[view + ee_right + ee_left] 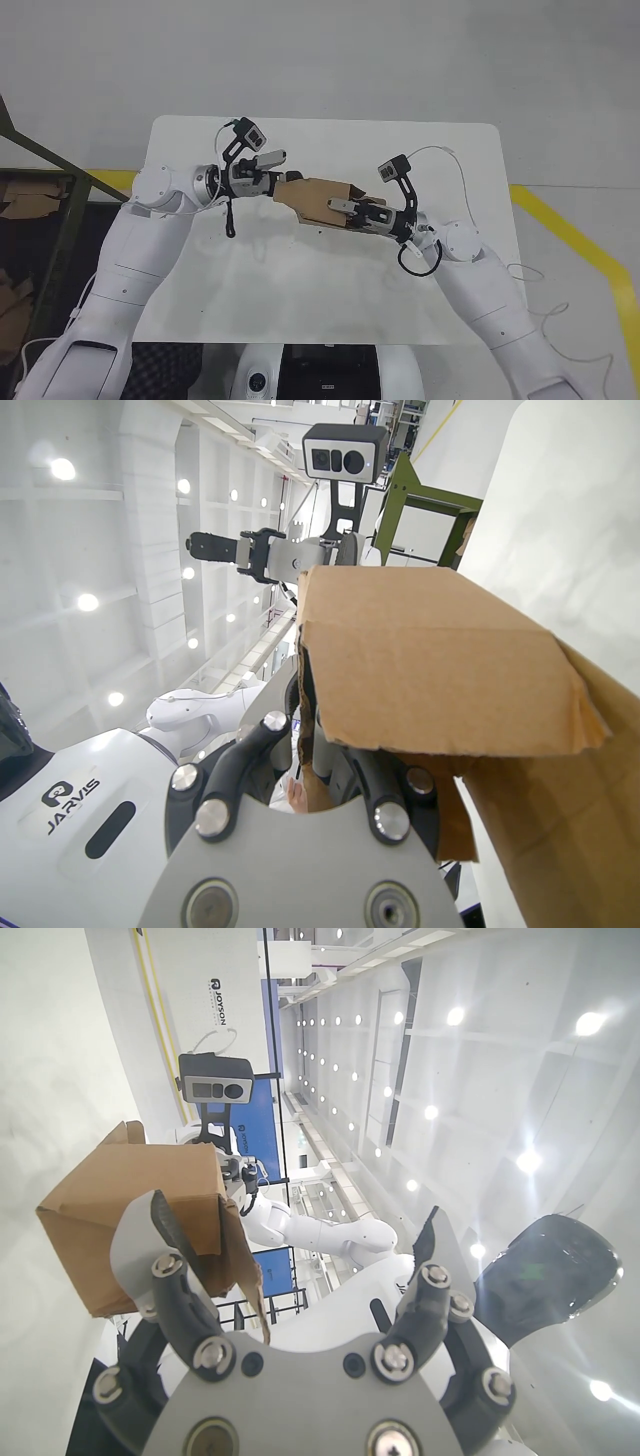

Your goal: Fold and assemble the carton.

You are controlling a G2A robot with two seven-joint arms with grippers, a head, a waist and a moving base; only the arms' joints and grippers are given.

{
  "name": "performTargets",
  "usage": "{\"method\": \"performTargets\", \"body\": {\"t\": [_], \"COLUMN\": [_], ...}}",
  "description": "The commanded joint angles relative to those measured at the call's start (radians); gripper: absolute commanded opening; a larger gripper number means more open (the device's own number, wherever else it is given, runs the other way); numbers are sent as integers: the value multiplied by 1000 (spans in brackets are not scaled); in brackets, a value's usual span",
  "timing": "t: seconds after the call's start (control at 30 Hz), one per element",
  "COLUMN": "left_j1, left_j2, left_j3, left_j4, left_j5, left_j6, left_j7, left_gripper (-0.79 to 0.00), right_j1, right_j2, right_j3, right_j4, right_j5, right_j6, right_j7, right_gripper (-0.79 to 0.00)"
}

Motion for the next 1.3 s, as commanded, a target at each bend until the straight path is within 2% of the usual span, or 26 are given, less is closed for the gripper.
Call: {"method": "performTargets", "body": {"t": [0.0,0.47,0.73,1.0,1.27], "left_j1": [0,-3,5,20,21], "left_j2": [0,1,7,20,28], "left_j3": [1,3,-31,-64,-50], "left_j4": [-1,-15,-16,-29,-58], "left_j5": [2,56,89,221,355], "left_j6": [-2,-19,-50,-89,-101], "left_j7": [0,10,45,80,76], "left_gripper": [0,0,0,0,0], "right_j1": [-1,-2,-11,-21,-28], "right_j2": [0,-1,3,8,11], "right_j3": [1,6,28,49,57], "right_j4": [1,-1,-4,-16,-30], "right_j5": [0,-1,17,18,13], "right_j6": [-1,-1,-6,3,19], "right_j7": [-2,-1,7,9,9], "right_gripper": [-785,-785,-785,-785,-785]}}
